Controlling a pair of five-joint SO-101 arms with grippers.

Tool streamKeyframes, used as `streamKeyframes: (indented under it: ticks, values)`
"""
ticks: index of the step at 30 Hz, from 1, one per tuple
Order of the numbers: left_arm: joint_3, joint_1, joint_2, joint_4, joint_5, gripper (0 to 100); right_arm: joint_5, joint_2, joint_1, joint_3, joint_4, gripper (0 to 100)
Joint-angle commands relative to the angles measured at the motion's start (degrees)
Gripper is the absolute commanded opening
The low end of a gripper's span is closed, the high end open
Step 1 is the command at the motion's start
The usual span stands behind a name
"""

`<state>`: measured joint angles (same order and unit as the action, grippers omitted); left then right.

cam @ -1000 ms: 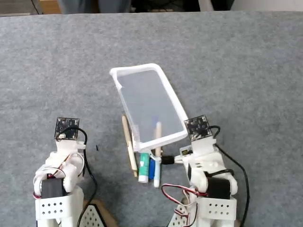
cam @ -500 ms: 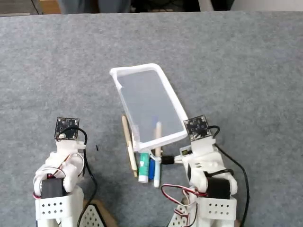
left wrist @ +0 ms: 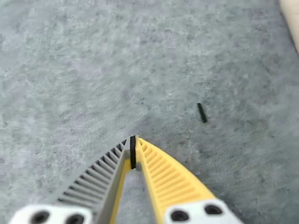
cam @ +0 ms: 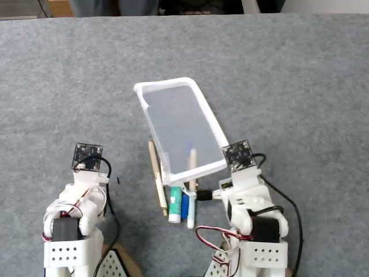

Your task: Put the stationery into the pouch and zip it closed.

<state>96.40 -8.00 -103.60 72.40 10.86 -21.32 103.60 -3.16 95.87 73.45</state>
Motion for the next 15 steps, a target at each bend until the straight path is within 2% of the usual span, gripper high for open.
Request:
streamKeyframes:
  ticks: [1, 6, 9, 12, 15]
  values:
    - [0.7, 1.2, -0.4, 0.3, -1.5, 3, 0.1, 3.7, 2.0, 0.6, -1.9, 13.1]
    - [0.0, 0.2, -0.1, 0.3, -4.8, 3, 0.2, 0.8, 4.5, 0.6, -2.5, 13.1]
    - [0.0, -0.9, -0.1, 0.3, -6.0, 10, 1.5, -3.9, 4.5, -0.5, -5.3, 13.1]
    - [-0.6, -0.7, 0.0, 0.6, -9.1, 16, 3.3, -11.8, 4.6, -6.3, -7.5, 13.1]
    - [-1.0, -0.8, 0.0, 0.4, -9.3, 16, 5.3, -23.8, 7.4, -13.0, -9.1, 13.1]
